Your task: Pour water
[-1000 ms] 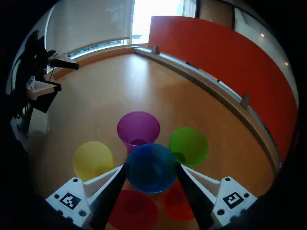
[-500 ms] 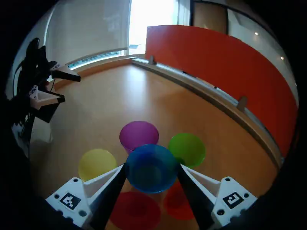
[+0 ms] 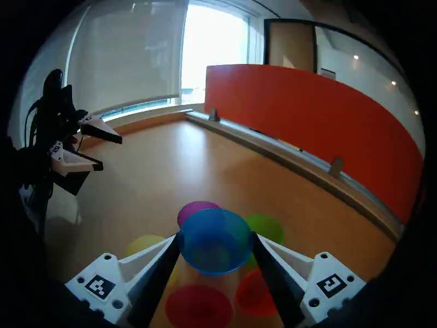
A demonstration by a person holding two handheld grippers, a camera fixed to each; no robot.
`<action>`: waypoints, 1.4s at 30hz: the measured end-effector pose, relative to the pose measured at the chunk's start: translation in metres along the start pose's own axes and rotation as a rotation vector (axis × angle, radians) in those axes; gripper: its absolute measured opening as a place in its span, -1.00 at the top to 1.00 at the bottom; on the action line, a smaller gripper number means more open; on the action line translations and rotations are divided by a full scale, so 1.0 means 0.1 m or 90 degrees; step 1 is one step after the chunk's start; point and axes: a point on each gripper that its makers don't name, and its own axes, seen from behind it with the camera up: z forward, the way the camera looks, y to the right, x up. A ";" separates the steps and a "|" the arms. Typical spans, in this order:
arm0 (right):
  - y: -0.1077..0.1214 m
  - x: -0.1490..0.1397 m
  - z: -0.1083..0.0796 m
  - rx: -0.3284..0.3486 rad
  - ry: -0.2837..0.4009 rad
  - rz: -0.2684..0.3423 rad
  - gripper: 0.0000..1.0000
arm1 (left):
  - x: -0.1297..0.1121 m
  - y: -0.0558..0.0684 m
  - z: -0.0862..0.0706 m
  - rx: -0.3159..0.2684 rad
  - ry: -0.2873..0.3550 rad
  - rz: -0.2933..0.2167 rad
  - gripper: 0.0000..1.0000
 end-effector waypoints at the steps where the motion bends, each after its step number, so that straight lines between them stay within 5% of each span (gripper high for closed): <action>1: -0.01 0.03 -0.01 -0.001 0.008 0.002 -0.86 | 0.01 0.00 0.00 0.000 0.001 0.000 -0.82; 21: -0.06 0.61 -0.28 -0.034 0.186 0.015 -0.86 | 0.14 0.10 -0.01 -0.002 0.015 0.006 -0.82; 42: -0.12 1.08 -0.56 -0.050 0.321 -0.001 -0.86 | 0.25 0.18 -0.01 -0.007 0.030 0.003 -0.82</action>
